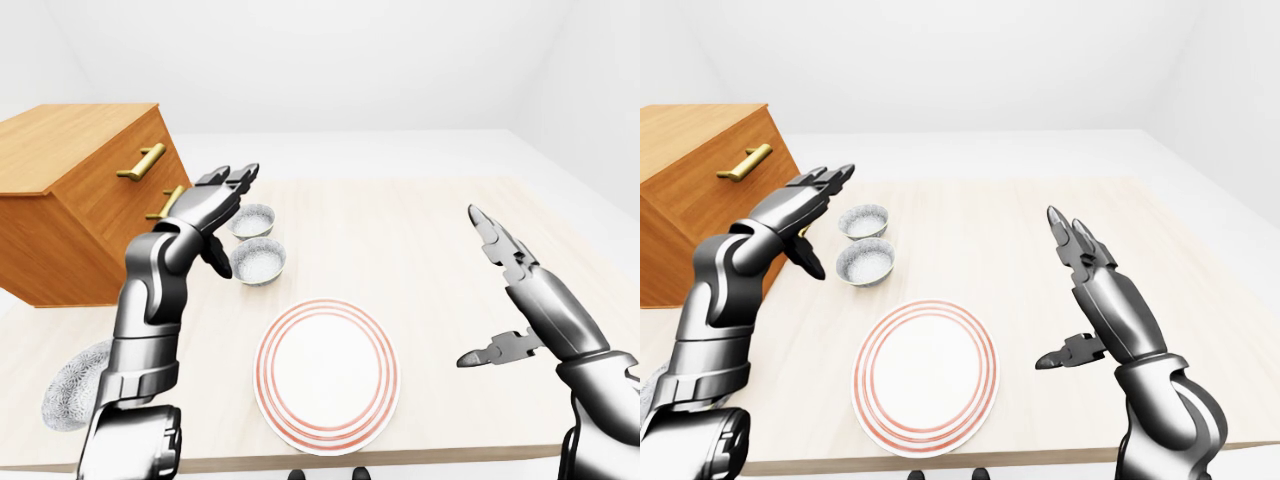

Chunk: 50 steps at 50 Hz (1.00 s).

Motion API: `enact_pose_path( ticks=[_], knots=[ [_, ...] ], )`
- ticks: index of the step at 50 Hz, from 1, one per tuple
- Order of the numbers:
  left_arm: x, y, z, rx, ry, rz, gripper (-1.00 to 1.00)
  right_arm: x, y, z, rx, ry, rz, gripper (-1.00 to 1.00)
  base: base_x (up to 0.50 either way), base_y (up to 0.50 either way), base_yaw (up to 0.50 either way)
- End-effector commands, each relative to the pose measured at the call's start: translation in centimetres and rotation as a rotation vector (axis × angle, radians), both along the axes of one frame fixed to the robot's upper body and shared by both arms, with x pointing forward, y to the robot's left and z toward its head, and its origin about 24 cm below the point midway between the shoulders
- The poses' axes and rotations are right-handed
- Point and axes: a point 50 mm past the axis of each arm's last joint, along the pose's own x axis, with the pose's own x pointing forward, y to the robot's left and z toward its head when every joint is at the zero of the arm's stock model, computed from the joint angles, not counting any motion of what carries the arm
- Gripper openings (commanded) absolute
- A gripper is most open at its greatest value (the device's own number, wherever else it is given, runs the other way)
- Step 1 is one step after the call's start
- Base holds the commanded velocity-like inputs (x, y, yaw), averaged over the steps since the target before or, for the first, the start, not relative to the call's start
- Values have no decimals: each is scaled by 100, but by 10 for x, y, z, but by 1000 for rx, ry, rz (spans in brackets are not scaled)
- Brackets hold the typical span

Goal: Put the bowl in the middle on the plate.

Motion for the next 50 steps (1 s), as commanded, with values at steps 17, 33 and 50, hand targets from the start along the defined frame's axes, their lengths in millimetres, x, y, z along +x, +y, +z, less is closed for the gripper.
enact_pose_path(
  ticks=[17, 33, 50],
  knots=[
    [12, 1, -18, 114, 36, 76, 100, 0, 0, -1, 1, 3, -1, 100, 0, 0, 0],
    [18, 14, -35, 192, 41, 152, 100, 0, 0, 0, -3, 0, 0, 100, 0, 0, 0],
    [18, 9, -50, 232, 43, 155, 100, 1, 0, 0, -4, 1, 2, 100, 0, 0, 0]
  ],
)
